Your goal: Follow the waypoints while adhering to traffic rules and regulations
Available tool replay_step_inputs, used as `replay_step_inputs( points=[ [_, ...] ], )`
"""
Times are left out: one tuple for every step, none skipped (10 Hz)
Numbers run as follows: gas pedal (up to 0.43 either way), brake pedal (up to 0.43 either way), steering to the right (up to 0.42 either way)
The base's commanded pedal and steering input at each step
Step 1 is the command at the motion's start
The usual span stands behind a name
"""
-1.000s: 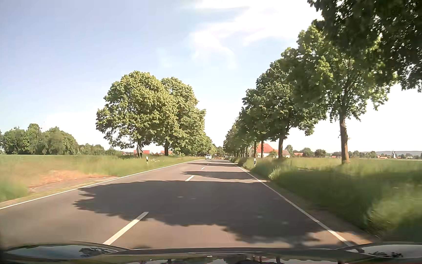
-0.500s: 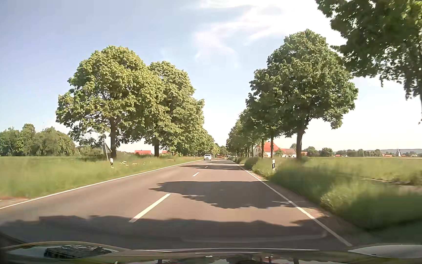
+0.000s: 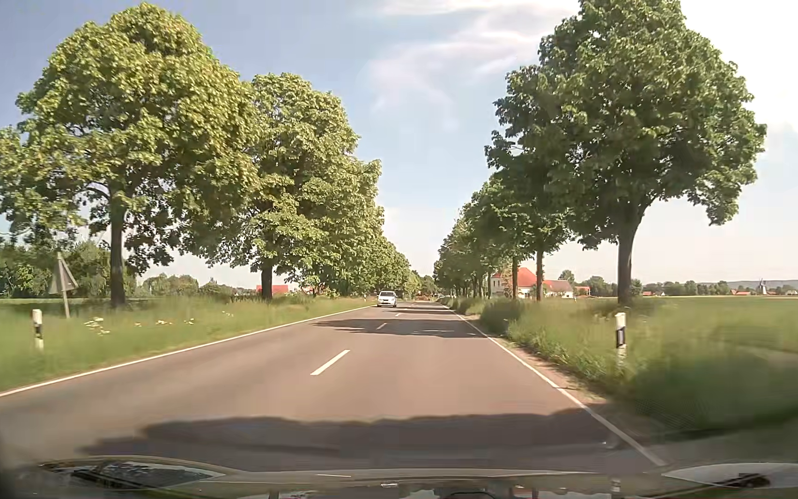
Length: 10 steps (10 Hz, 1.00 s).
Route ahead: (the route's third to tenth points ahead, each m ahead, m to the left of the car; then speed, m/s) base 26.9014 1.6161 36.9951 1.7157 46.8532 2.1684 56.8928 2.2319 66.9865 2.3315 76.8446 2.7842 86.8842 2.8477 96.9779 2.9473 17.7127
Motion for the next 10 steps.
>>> replay_step_inputs(
  points=[
    [0.169, 0.0, -0.007],
    [0.169, 0.0, -0.006],
    [0.169, 0.0, -0.006],
    [0.169, 0.0, -0.006],
    [0.169, 0.0, -0.005],
    [0.169, 0.0, -0.004],
    [0.169, 0.0, -0.002],
    [0.169, 0.0, -0.002],
    [0.169, 0.0, -0.002],
    [0.169, 0.0, -0.002]
  ],
)
